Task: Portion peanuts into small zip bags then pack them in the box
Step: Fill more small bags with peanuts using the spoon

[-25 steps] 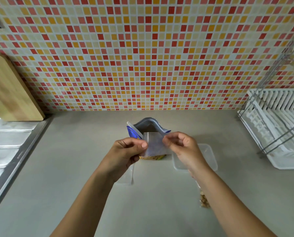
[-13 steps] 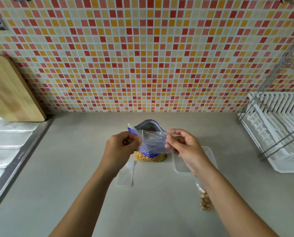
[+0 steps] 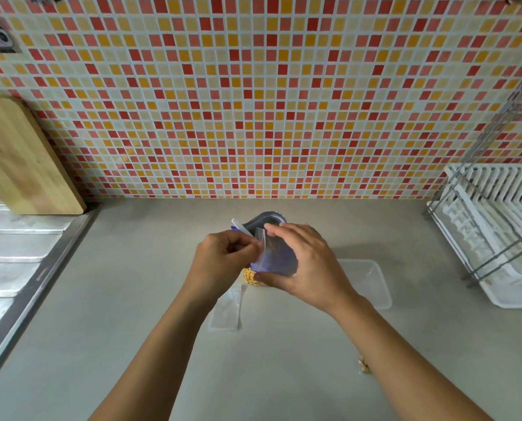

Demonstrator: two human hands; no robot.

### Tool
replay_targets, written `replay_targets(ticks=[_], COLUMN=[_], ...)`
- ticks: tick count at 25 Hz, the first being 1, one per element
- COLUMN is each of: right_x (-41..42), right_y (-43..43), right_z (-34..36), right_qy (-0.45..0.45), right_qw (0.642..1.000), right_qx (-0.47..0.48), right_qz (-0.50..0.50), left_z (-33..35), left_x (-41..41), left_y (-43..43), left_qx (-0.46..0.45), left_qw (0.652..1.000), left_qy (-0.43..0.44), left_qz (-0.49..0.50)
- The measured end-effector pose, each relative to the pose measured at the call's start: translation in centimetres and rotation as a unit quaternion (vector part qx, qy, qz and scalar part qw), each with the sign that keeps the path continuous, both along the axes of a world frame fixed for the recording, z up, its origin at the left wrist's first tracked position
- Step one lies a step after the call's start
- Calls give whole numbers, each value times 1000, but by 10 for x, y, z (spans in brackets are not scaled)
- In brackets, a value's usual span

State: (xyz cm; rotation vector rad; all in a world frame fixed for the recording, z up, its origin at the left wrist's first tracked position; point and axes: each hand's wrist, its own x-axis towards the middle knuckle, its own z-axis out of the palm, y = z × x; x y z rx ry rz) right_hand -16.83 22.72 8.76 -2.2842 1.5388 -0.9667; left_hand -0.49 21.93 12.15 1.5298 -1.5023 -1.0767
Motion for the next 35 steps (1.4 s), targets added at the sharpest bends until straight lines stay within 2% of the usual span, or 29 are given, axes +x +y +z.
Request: replay_targets(ticks=[5,8,10,12,13,15,17,22,24,27,29,32,33,35], right_x=[5,5,5,2,0,-5,-8,-14,-16,-17,-19,-21,-21,-22], right_y=[-3,-3,-2,-2,-2,-3,-6,-17,-21,-26,-29,-30,-30,-30], right_z=[-4,-6,-8,-9,-9,-11,-19,-36,-41,-45,-48,-55,-57,-58], right_qy=[-21,-104,-145,-197,-234,-306,-344,-404,-422,-418,-415,-430,-438,-438], right_qw=[1000,994,989,980,970,947,931,896,884,883,882,874,870,868], right_qx=[-13,9,18,39,59,97,116,171,190,206,214,221,222,230], right_qz=[8,11,7,-11,-21,-24,-25,-63,-64,-60,-59,-54,-50,-40], left_z=[-4,-3,-1,-1,-5,-20,-33,-35,-38,-43,-42,-37,-36,-38], left_x=[0,-2,-2,4,9,18,18,1,-10,-16,-14,-9,-5,4], left_y=[0,0,-3,-15,-26,-50,-66,-77,-78,-84,-90,-90,-90,-92], left_qx=[-71,-92,-92,-100,-110,-89,-48,-121,-118,-82,-59,-27,-40,-88], left_qw=[992,988,990,990,986,976,971,964,948,925,937,984,988,973], left_qy=[-107,-126,-103,-77,-85,-157,-214,-234,-283,-353,-324,-159,-140,-215], left_qz=[7,1,3,58,97,125,96,-26,-84,-114,-121,-75,-49,-11])
